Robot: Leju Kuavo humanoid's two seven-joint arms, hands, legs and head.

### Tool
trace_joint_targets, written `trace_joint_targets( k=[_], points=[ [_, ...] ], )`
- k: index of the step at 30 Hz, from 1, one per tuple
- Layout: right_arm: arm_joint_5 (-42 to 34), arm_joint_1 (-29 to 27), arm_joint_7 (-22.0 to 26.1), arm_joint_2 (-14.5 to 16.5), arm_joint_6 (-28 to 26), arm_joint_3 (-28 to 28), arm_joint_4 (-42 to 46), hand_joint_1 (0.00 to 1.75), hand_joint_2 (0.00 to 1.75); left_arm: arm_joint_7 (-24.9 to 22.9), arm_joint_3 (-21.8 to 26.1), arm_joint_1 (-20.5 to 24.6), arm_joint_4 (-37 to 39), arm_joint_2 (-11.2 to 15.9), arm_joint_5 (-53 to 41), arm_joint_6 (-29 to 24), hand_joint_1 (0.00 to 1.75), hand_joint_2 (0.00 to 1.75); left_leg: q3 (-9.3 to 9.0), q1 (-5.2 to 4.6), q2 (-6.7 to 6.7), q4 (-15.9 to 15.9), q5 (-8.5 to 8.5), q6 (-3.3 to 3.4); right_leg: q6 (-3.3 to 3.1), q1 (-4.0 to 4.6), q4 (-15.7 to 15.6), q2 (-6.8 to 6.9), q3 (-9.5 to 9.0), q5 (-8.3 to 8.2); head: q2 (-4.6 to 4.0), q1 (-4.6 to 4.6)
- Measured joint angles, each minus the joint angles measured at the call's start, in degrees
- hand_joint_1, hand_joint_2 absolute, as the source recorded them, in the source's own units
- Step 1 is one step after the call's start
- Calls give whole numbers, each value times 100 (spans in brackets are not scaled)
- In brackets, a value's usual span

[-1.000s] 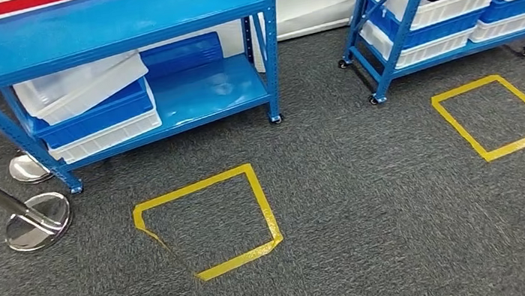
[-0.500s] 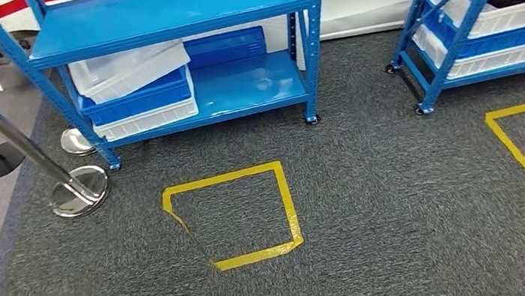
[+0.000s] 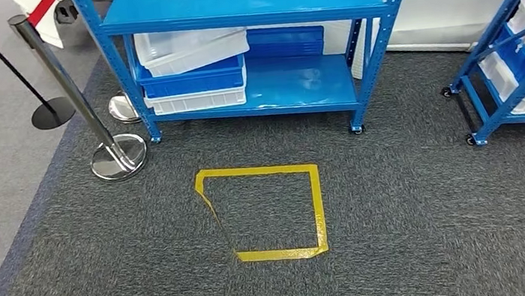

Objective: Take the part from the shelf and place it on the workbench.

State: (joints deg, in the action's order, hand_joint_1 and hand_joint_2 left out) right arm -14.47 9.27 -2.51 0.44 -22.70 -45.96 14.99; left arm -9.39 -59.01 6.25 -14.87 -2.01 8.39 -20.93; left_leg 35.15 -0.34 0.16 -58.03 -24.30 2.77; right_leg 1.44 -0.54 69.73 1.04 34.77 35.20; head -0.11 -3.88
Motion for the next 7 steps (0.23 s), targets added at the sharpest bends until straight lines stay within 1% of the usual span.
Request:
trace_joint_targets(
  k=[1,2,3,4,5,6,7],
  points=[
    [0,-15,-2,-2,0,-8,-2,0,0,-2,0,16,1,-5,-1,5,0,0,-1,-2,-56,-2,-2,9,6,-2,306,-37,177,85,0,4],
    [-2,-31,-4,-4,2,-18,-3,0,0,-5,0,22,1,-9,-3,10,0,0,-6,-2,-115,-7,-10,11,13,-4,459,-54,294,65,0,9],
    [-8,-40,-6,-5,10,-26,-5,0,0,-9,0,22,1,-11,-5,14,0,0,-14,-1,-169,-18,-20,8,19,-8,410,-61,321,-69,0,10],
    [-22,-42,-8,-6,31,-33,-6,0,0,-14,0,20,1,-13,-7,16,0,0,-20,2,-210,-36,-37,-3,22,-16,162,-67,251,-289,0,10],
    [-51,-39,-9,-7,63,-37,-6,0,0,-18,0,19,1,-14,-8,16,0,0,-23,4,-241,-64,-60,-19,22,-28,-197,-84,126,-519,0,13],
    [-90,-31,-9,-7,105,-37,-6,0,0,-21,0,23,1,-15,-8,15,0,0,-16,-5,-264,-104,-87,-47,16,-36,-529,-115,1,-670,0,17],
    [-111,-26,-9,-7,130,-37,-6,0,0,-22,0,25,1,-15,-7,14,0,0,-13,-9,-274,-124,-101,-61,13,-41,-717,-132,-72,-753,0,19]
  ],
)
